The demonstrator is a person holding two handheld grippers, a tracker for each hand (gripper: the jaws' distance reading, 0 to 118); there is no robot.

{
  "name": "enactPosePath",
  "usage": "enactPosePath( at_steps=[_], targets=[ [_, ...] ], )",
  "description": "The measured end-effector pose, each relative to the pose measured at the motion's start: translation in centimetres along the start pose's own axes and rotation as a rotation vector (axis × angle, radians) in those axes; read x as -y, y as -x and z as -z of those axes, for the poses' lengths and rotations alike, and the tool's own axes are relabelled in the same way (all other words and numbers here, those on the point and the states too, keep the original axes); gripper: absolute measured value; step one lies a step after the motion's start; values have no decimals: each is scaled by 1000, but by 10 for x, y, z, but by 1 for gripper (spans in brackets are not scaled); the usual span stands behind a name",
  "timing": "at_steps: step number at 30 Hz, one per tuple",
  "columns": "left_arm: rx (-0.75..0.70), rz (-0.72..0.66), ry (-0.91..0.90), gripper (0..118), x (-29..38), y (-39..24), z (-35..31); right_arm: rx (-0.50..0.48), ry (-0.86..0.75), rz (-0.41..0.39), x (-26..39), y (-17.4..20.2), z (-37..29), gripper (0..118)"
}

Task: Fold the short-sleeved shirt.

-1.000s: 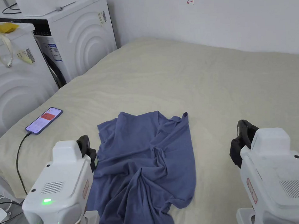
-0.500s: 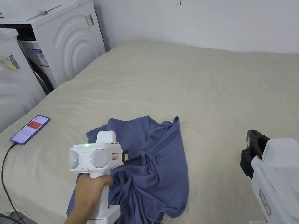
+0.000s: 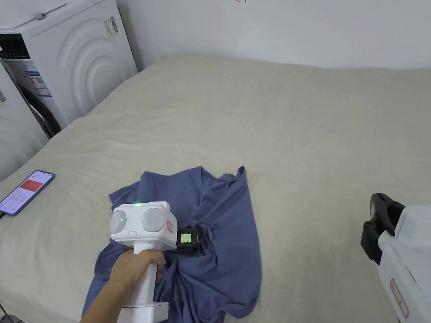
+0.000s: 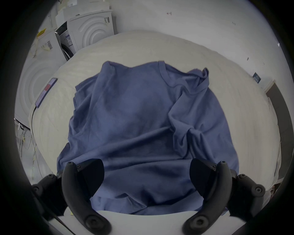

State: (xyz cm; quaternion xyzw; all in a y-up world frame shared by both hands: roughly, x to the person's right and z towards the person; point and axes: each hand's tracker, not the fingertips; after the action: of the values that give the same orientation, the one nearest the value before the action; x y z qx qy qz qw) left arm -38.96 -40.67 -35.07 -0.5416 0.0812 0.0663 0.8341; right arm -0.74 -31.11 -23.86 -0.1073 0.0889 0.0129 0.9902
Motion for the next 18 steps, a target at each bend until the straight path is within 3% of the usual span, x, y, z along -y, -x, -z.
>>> enactPosePath(
  at_steps=[4,9,11,12,13,18],
  targets=[
    [32,-56,89,110,6,1,11,0,7,-2,2,-1,-1,0],
    [19,-72,76,81,9,7,13,1,16,-6,5,-5,-1,0],
    [21,-49,59,56,10,2,5,1,17,-2,4,-5,-1,0],
    [10,-39,38,37,10,0,2,1,17,0,4,-5,-1,0],
    [30,-34,20,6,10,0,0,2,16,1,4,-6,-2,0],
    [41,-27,-8,3,11,7,-4,6,12,3,2,-14,-5,0]
  ],
)
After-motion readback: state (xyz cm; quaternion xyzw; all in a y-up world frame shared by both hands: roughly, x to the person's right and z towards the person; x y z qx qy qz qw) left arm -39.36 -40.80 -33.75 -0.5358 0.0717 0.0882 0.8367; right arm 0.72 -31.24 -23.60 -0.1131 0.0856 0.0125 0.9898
